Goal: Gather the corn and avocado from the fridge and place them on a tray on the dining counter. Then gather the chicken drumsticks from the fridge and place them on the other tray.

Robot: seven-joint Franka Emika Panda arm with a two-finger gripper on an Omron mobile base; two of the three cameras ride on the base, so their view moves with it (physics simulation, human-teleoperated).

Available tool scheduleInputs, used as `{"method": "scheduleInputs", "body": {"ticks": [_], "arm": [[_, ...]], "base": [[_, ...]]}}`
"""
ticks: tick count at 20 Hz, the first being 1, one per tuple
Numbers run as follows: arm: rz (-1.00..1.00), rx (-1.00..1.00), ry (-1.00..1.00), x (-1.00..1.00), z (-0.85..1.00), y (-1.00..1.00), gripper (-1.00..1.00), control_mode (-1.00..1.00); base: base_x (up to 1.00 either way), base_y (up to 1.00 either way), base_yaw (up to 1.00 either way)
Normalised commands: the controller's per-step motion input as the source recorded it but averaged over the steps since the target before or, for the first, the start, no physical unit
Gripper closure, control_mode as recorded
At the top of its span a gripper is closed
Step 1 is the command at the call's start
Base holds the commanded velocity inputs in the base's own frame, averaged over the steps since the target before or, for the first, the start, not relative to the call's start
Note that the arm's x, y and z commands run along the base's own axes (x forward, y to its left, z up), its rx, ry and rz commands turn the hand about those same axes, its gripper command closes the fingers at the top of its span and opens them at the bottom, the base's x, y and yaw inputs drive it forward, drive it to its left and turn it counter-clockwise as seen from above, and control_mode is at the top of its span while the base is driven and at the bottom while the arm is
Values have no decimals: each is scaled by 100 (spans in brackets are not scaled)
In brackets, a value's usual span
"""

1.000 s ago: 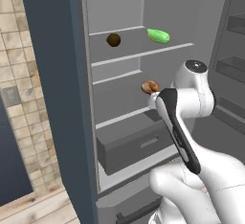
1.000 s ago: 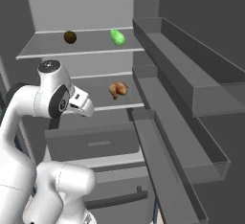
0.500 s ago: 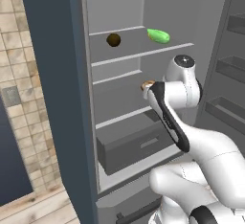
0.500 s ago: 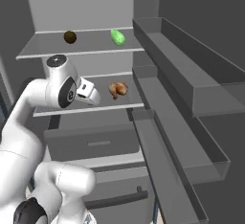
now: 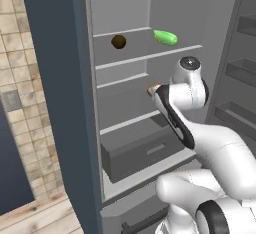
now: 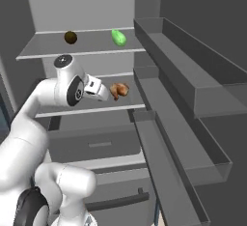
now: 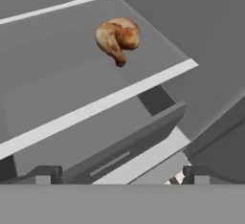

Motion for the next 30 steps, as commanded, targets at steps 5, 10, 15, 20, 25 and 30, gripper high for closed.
{"method": "scheduleInputs", "body": {"ticks": [5, 10, 15, 20, 25, 30], "arm": [[0, 0, 2, 53, -23, -15, -100, -100], [1, 0, 5, 61, -19, -15, -100, -100], [1, 0, 3, 64, -27, -6, -100, -100], [0, 0, 3, 64, -41, 0, -100, -100], [1, 0, 3, 64, -32, 0, -100, -100], [6, 0, 5, 56, -22, -10, -100, -100]], "base": [[0, 0, 0], [0, 0, 0], [0, 0, 0], [0, 0, 0], [0, 0, 0], [0, 0, 0]]}}
